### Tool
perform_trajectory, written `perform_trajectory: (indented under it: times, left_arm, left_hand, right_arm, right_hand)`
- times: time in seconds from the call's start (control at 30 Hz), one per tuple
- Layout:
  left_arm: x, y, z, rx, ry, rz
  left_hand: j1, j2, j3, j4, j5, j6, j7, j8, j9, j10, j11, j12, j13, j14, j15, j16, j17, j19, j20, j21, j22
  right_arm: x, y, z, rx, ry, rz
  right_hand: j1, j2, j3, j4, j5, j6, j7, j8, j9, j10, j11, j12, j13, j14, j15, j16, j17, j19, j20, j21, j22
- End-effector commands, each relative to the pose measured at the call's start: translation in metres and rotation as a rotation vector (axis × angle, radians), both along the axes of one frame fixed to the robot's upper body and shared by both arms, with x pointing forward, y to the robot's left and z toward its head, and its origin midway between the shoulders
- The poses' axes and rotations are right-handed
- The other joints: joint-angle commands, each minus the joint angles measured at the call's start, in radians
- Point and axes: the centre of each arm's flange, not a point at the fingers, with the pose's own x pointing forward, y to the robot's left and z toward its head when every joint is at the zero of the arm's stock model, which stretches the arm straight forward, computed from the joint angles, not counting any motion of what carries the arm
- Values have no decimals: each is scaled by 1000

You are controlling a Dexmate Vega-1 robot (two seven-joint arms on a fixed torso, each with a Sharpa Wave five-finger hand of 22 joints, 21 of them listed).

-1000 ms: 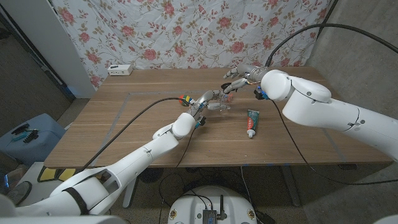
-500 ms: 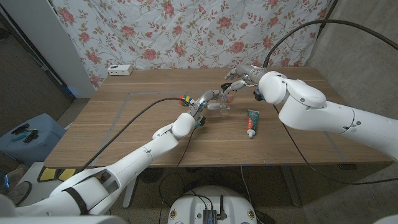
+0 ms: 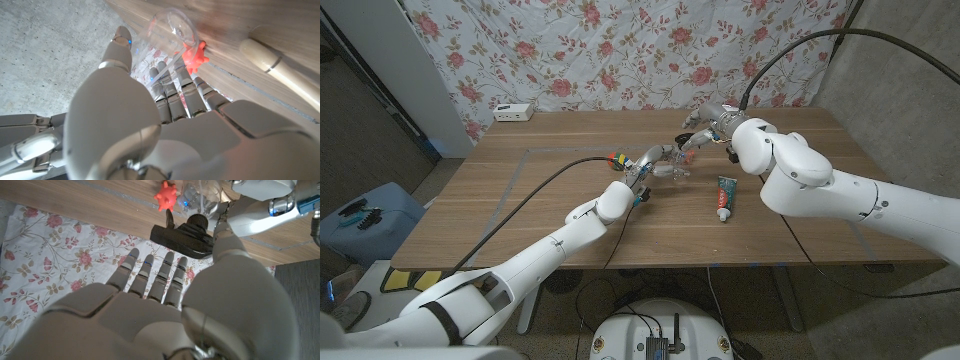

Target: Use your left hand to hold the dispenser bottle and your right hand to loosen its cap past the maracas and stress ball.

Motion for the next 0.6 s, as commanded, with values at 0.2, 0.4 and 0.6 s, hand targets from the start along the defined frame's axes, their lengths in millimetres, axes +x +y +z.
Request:
perform_trajectory:
  times: [0.2,0.4,0.6]
  left_arm:
    - [1,-1,3,2,-3,5]
    - [2,-2,5,5,-4,2]
    - [3,-4,6,7,-4,-2]
  left_hand:
    - [-110,115,133,125,3,69,-35,6,4,68,-57,9,159,41,-101,-1,-3,8,-42,3,3]
    - [-110,113,133,124,3,70,-32,6,4,69,-59,10,158,42,-99,-2,-4,8,-43,3,3]
    - [-111,114,133,125,3,69,-34,6,4,68,-60,10,159,41,-100,-2,-5,8,-43,3,3]
  right_arm:
    - [11,3,-6,-48,-36,-28]
    - [14,3,-8,-51,-49,-27]
    - [17,3,-9,-51,-57,-29]
  right_hand:
    - [-5,-14,3,-7,9,41,-10,16,4,55,-9,19,4,40,-77,0,4,1,2,-1,2]
    - [1,-15,8,-11,12,57,-10,20,4,82,-11,26,6,50,-86,-3,4,8,-2,1,2]
    - [8,-13,13,-14,14,75,-15,25,4,107,-16,30,6,63,-100,-4,3,13,-10,2,2]
